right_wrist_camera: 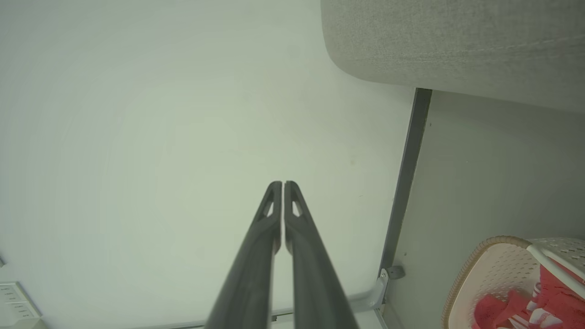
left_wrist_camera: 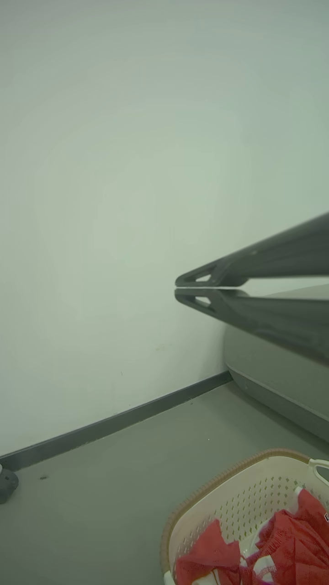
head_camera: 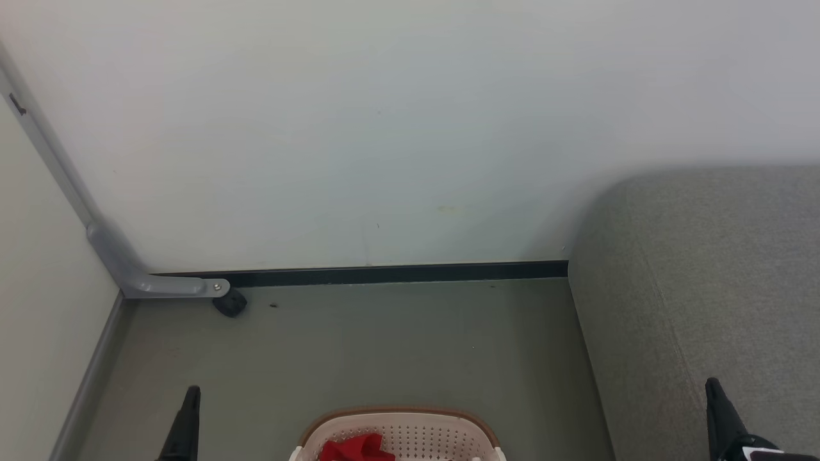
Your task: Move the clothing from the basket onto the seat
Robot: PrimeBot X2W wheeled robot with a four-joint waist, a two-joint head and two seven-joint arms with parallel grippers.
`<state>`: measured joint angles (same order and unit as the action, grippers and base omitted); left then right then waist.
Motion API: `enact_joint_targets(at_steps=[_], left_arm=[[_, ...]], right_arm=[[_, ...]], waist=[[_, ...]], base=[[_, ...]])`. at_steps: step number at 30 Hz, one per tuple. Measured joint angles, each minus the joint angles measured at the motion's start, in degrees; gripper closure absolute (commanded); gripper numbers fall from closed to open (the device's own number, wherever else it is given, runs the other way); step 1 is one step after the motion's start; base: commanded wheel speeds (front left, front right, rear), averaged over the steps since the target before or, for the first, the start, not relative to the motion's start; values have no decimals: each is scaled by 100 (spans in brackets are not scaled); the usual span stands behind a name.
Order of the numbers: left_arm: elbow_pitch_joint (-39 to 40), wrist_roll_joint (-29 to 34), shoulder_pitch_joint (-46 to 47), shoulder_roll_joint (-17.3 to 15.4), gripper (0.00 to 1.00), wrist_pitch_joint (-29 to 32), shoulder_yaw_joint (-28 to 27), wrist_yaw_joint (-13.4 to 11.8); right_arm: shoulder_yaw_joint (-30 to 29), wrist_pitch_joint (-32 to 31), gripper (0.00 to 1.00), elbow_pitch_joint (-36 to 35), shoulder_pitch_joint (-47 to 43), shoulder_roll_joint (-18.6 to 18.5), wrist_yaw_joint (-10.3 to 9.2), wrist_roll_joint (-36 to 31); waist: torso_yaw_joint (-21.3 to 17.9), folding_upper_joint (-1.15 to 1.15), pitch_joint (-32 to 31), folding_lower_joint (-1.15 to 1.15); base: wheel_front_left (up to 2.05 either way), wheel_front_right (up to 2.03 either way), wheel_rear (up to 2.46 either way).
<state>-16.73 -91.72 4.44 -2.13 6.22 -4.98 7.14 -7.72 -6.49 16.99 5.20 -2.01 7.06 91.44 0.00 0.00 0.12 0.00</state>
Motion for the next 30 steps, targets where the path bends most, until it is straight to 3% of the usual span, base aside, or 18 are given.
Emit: enact_joint_targets(at_steps=[1,2,13,30], left_arm=[[-15,1,-7,3,100,-1,-1,-3],[-66,1,-31,12,0,-2,2,-11],[-220,1,-233,55,0,-154,216,-15],[-97,202,-156,49,0,-502,450,-15]], right_arm=[[2,0,100,19,-5,4,0,-2],[4,0,0,65,-23,20,-4,-3],[3,9,0,203,-222,74,-9,-15],[30,153,0,73,-209,-129,-9,-263]], waist=[[0,0,0,0],[0,0,0,0],[-5,0,2,0],[-3,0,8,0]], base=[[0,0,0],[0,0,0],[0,0,0],[0,0,0]])
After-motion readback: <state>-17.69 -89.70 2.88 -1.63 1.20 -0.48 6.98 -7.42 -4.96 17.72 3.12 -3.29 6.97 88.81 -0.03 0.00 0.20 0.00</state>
